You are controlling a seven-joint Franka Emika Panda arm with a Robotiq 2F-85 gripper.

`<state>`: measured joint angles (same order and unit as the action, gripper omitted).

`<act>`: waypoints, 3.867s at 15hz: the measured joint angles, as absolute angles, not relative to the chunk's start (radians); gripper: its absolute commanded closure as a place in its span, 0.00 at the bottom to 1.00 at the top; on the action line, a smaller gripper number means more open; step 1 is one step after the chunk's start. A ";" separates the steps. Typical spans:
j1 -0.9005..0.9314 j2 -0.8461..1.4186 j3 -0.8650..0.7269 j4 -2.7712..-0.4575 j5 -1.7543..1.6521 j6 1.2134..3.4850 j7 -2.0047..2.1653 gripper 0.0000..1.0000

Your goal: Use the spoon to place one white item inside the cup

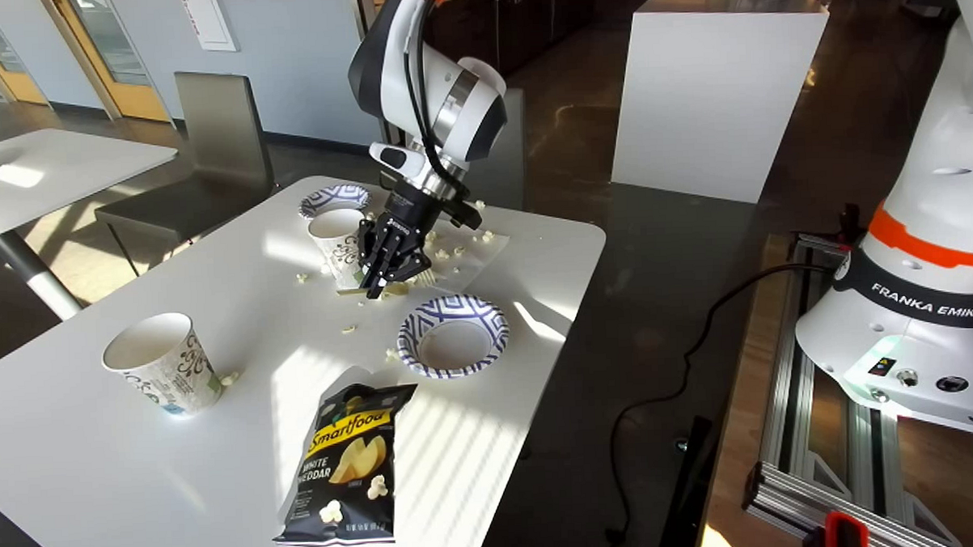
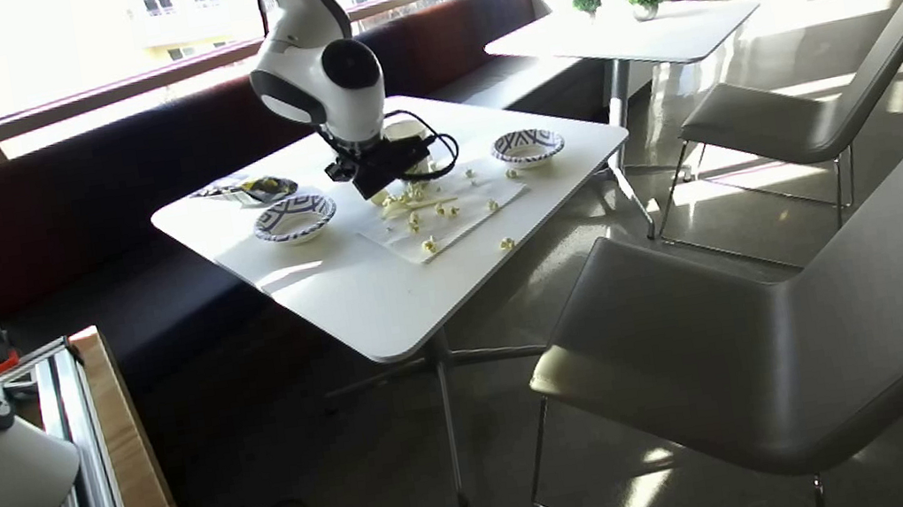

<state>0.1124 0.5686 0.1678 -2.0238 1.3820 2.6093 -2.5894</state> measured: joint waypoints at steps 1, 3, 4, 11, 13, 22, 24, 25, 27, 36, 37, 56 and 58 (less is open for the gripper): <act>0.112 0.569 0.164 -2.023 1.382 2.609 -2.589 0.97; 0.112 0.569 0.155 -2.023 1.381 2.609 -2.589 0.97; 0.112 0.569 0.152 -2.023 1.381 2.609 -2.589 0.97; 0.115 0.569 0.130 -2.023 1.362 2.612 -2.587 0.97; 0.116 0.569 0.128 -2.023 1.342 2.620 -2.586 0.97; 0.124 0.573 0.129 -2.009 1.314 2.656 -2.615 0.97; 0.127 0.575 0.129 -2.009 1.301 2.669 -2.616 0.97; 0.129 0.576 0.129 -2.009 1.297 2.676 -2.621 0.97; 0.134 0.578 0.129 -2.006 1.293 2.698 -2.641 0.97; 0.156 0.593 0.130 -1.996 1.285 2.752 -2.673 0.97; 0.157 0.593 0.132 -1.996 1.286 2.752 -2.667 0.97; 0.122 0.589 0.162 -1.993 1.419 2.705 -2.446 0.97; 0.101 0.587 0.164 -1.995 1.455 2.671 -2.446 0.97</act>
